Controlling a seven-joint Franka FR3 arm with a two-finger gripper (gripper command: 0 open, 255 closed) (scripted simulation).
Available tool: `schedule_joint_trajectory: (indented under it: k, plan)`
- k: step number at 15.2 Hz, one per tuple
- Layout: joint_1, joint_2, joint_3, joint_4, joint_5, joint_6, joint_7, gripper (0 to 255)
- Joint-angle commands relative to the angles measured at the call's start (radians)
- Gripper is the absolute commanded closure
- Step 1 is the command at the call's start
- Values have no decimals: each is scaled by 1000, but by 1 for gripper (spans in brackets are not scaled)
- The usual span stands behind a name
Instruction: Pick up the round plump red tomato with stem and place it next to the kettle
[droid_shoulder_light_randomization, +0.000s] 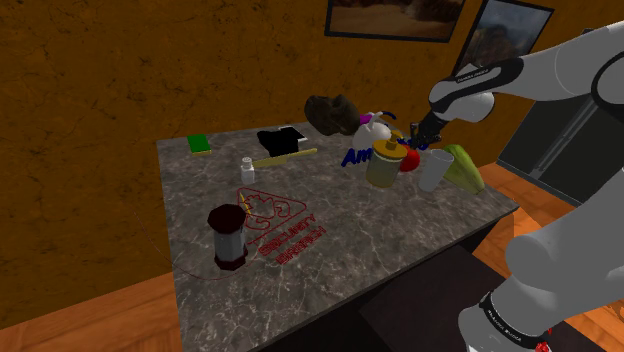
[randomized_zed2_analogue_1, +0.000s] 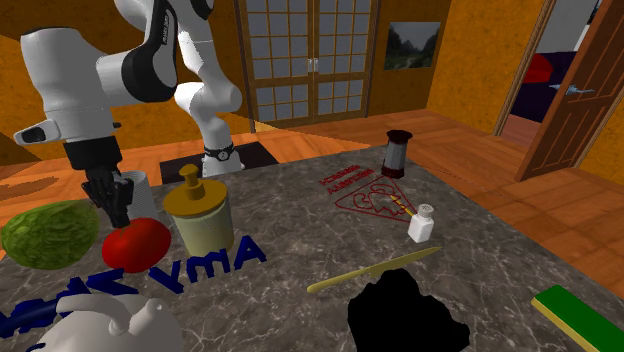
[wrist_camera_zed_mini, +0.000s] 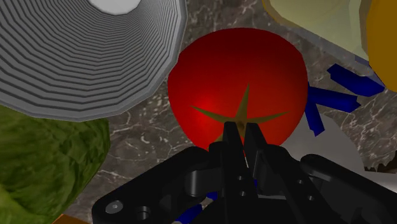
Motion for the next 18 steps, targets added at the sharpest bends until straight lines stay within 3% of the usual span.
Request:
schedule_joint_trajectory:
  k: [1,2,3,8,12,18]
  plan:
    - [0,0,0,0,0,0,0,255]
    - [0,0,0,0,0,0,0,255]
    - [0,0,0,0,0,0,0,0]
    - [0,0,0,0,0,0,0,0]
    - [-10,-94,-10,18,-6,-113,3,0]
    - [-10,-94,-10,18,-6,-113,3,0]
